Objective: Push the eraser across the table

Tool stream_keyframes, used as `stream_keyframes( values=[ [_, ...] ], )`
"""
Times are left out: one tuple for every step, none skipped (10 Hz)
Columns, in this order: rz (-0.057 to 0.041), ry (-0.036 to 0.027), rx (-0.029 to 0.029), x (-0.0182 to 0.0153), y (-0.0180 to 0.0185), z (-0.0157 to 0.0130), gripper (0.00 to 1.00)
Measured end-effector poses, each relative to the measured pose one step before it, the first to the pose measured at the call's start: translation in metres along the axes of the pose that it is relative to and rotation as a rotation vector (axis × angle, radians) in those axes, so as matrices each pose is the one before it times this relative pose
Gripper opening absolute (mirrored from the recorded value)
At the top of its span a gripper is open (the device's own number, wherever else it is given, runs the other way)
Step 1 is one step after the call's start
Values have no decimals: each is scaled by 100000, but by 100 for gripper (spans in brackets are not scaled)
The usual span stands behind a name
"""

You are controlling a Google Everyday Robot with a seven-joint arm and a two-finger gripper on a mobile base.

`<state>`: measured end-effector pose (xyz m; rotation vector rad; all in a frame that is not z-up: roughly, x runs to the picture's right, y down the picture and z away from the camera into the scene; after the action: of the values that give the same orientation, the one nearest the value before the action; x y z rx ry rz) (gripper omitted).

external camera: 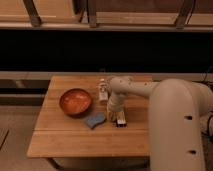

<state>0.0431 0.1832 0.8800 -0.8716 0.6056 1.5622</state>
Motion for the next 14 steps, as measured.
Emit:
stream_keyframes(
  values=[
    [1460,-1375,3306,-161,-1527,-409,0],
    [2053,-1053,2589,-28,-1369,-387,0],
    [4291,-1696,3741,-41,-2617,-428,0],
    [4118,-1763,2340,-151,-2471,-170,0],
    [2814,-1608,1232,-224,-1745,-79,0],
    [3209,-1881,1299,-287,-1966,-22,0],
    [4957,-2651,1507,-443,-2674,30,0],
    [3804,-1774,693,-339,-1757,79,0],
    [5050,-2190,287,-371,-2237,33,0],
    [1218,-318,-844,83,-335,-136,0],
    [-2382,785,-3916,780,1895,-638,0],
    [-5056,1132,-3590,932,2563,-701,0],
    [-11894,3144,-4649,2146,4931,-1373,0],
    [-10760,2278,-1625,1484,4177,-1312,0]
  ],
)
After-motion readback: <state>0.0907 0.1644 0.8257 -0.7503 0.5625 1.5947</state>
